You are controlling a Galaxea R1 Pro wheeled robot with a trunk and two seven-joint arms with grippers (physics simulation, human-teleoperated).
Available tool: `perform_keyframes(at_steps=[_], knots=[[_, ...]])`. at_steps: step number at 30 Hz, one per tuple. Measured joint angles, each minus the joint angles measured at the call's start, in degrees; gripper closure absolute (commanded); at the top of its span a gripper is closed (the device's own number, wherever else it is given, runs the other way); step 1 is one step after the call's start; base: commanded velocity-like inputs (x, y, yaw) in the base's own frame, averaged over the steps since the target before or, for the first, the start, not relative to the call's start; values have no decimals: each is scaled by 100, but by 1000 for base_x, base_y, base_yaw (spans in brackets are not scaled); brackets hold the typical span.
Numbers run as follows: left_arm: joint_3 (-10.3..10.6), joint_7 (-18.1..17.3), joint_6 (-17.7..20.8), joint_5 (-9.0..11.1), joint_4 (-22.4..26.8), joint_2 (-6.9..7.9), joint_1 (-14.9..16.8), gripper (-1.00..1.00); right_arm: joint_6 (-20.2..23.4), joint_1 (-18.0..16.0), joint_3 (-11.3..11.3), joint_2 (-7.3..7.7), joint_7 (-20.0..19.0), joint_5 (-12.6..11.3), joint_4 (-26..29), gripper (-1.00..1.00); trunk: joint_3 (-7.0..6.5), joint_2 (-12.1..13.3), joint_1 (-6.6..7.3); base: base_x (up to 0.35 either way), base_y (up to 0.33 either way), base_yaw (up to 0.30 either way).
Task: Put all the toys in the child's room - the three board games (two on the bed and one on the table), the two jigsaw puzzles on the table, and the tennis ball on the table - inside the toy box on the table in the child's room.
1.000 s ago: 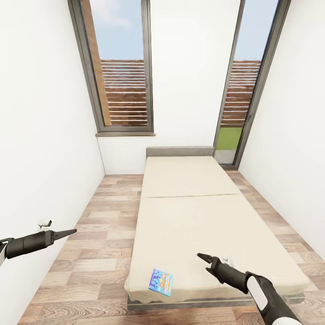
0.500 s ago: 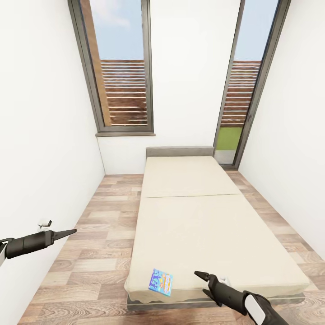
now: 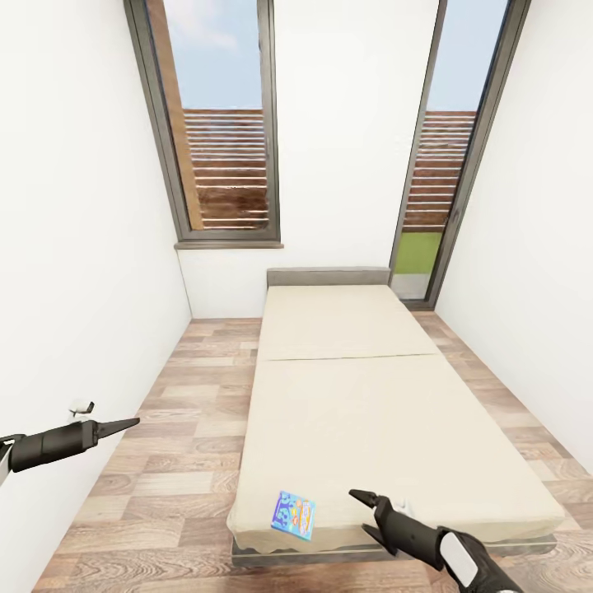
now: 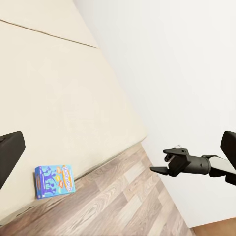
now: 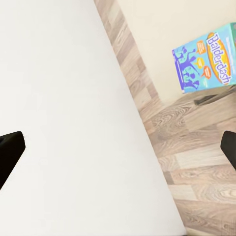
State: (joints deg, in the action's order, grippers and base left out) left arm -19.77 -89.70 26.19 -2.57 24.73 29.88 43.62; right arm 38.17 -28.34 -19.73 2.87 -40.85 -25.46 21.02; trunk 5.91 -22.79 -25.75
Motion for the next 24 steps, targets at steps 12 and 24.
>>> perform_keyframes(at_steps=[12,24], knots=[[7,0,141,-8,3,2,0,-100,51,-34,-11,-217,32,-331,23,-100,0,0,0,0,0,0],[3,1,393,-5,10,1,0,-100,659,-124,-11,-320,-22,-576,23,-100,54,-119,-66,0,0,0]])
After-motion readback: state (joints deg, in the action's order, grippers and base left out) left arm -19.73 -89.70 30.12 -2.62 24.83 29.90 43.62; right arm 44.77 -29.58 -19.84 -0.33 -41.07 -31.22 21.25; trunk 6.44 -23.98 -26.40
